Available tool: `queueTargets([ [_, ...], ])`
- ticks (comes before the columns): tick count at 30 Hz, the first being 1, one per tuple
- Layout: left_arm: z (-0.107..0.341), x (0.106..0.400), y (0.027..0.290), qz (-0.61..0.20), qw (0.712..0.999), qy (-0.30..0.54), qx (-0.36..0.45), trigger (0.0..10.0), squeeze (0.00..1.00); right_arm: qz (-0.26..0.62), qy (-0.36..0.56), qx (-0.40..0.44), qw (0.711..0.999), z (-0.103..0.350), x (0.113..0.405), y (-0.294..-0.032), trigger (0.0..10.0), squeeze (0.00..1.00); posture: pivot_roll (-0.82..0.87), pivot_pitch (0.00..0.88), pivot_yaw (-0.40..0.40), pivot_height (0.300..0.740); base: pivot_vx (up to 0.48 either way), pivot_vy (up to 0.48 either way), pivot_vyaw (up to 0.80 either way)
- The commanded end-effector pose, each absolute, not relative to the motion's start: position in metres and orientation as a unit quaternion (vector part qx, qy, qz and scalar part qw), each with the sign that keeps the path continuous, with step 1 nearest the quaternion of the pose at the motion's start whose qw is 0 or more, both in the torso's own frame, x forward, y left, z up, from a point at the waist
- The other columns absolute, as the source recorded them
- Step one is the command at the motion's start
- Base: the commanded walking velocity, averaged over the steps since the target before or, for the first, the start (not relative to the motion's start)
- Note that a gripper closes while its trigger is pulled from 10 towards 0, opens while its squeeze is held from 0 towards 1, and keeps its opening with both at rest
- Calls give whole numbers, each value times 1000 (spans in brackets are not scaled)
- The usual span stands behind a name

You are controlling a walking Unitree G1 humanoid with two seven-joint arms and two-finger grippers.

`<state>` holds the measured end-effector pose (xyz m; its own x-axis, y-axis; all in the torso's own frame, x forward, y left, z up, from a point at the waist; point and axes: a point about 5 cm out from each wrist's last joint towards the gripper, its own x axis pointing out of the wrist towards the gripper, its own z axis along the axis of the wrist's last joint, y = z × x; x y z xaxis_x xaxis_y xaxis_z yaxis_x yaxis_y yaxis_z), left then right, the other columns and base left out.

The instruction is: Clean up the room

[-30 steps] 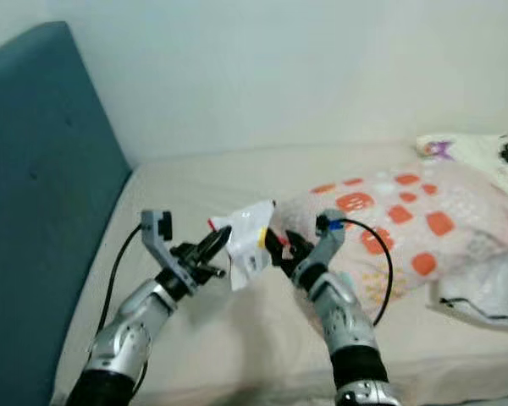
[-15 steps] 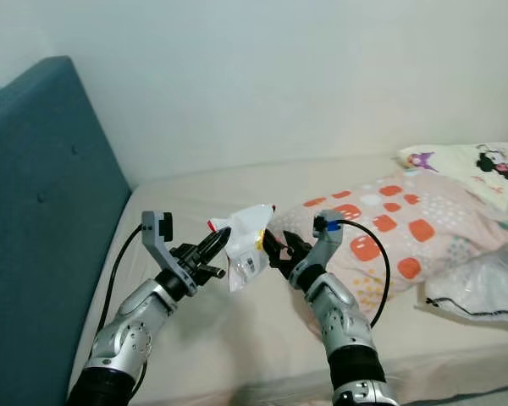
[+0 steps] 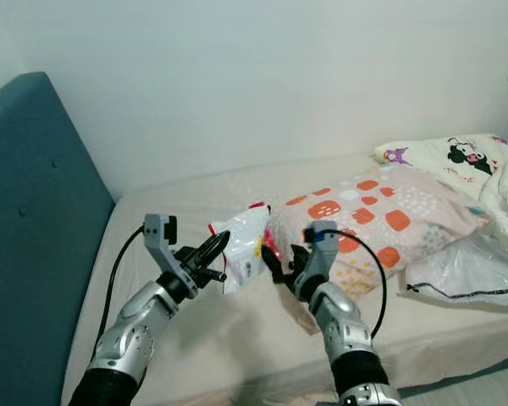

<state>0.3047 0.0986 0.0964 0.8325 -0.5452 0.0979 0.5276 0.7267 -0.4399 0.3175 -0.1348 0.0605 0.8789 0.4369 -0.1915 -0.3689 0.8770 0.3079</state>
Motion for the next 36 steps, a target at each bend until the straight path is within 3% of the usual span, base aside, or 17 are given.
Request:
queueTargets([
  [1,93,305,105,-278,936,22,-216,10000,0,229,136,124,956,57,314,-128,10000,0,-90,14,11,740,0,0,775],
  [10,81,304,101,-267,941,62,-198,10000,0,215,137,137,957,55,315,-131,10000,0,-89,13,10,740,-107,0,769],
  [36,84,307,99,-270,943,43,-191,10000,0,189,132,155,961,54,320,-137,10000,0,-89,10,12,740,-458,0,29],
])
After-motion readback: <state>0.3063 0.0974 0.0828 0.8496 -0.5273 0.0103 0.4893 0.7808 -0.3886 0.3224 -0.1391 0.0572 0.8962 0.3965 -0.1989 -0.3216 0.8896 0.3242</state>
